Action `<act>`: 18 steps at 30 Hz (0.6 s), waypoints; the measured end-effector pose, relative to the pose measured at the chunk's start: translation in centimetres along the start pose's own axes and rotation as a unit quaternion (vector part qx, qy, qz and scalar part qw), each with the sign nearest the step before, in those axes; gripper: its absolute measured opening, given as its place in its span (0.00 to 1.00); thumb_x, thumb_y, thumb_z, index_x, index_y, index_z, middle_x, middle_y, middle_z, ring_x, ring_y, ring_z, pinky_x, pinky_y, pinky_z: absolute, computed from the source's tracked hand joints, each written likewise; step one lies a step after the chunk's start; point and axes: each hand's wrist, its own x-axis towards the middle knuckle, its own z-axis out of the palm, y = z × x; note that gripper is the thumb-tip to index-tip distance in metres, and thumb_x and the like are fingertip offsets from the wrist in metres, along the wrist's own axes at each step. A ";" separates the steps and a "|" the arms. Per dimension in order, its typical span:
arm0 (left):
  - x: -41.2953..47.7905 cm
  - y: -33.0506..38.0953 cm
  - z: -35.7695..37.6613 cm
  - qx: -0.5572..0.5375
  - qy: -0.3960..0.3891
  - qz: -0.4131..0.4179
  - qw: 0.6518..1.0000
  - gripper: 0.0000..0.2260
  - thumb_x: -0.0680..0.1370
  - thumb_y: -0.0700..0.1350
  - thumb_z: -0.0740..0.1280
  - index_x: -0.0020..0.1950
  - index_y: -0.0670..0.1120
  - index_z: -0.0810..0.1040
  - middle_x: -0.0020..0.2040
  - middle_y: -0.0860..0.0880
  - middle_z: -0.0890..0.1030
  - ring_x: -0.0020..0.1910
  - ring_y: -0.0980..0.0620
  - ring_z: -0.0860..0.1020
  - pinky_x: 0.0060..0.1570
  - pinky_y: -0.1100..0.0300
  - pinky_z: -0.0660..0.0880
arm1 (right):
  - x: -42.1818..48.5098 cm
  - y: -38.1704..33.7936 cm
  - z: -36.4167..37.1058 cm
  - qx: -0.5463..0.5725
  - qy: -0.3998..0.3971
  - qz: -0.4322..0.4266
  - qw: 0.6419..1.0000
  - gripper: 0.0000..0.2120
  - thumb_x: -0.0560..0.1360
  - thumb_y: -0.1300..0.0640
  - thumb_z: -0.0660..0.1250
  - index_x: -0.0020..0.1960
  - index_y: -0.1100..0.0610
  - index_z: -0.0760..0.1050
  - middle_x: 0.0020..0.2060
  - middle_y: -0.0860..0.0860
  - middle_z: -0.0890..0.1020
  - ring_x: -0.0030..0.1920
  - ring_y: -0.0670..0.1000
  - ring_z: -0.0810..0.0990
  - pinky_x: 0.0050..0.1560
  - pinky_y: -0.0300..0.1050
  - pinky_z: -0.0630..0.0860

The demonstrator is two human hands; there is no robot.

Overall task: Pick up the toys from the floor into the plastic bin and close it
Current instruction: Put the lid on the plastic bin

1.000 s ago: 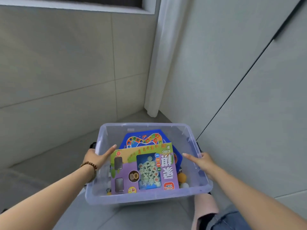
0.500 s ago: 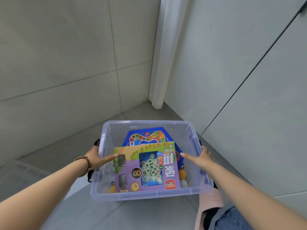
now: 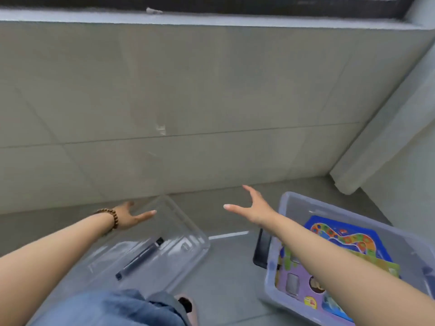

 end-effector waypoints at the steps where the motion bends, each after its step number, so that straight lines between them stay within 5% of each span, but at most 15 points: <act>1: 0.3 -3.0 0.5 -0.006 0.000 -0.033 0.999 0.47 0.70 0.69 0.61 0.77 0.42 0.49 0.76 0.43 0.57 0.73 0.45 0.61 0.72 0.54 0.59 | 1.3 0.1 2.2 -0.007 -0.029 0.008 1.000 0.43 0.68 0.44 0.73 0.75 0.51 0.53 0.75 0.49 0.54 0.74 0.50 0.57 0.69 0.43 0.59; 4: 1.6 -10.3 3.3 -0.027 -0.001 -0.100 0.995 0.54 0.63 0.75 0.61 0.77 0.43 0.47 0.76 0.43 0.56 0.73 0.44 0.62 0.70 0.51 0.63 | 4.4 1.1 7.8 -0.032 -0.088 0.037 0.995 0.46 0.67 0.43 0.74 0.76 0.51 0.52 0.75 0.50 0.53 0.75 0.51 0.56 0.71 0.46 0.58; 8: 3.3 -16.6 7.3 -0.054 0.013 -0.166 0.985 0.52 0.66 0.71 0.64 0.77 0.43 0.44 0.77 0.45 0.48 0.75 0.44 0.57 0.70 0.50 0.61 | 8.0 3.8 13.2 -0.044 -0.112 0.092 0.989 0.49 0.65 0.43 0.75 0.76 0.55 0.52 0.75 0.53 0.55 0.74 0.52 0.58 0.73 0.47 0.59; 15: 5.4 -21.7 12.9 -0.144 0.002 -0.296 0.944 0.56 0.66 0.70 0.66 0.75 0.43 0.34 0.76 0.43 0.38 0.76 0.41 0.49 0.73 0.47 0.54 | 11.9 8.3 18.0 -0.034 -0.077 0.153 0.985 0.32 0.71 0.56 0.73 0.70 0.64 0.63 0.62 0.51 0.69 0.68 0.54 0.68 0.64 0.42 0.64; 18: 5.7 -21.6 14.1 -0.194 0.015 -0.331 0.923 0.57 0.64 0.69 0.68 0.75 0.45 0.34 0.76 0.39 0.42 0.75 0.39 0.52 0.72 0.47 0.56 | 11.7 8.9 19.8 -0.033 -0.105 0.174 0.979 0.31 0.64 0.48 0.77 0.62 0.57 0.72 0.59 0.49 0.76 0.60 0.54 0.76 0.58 0.42 0.71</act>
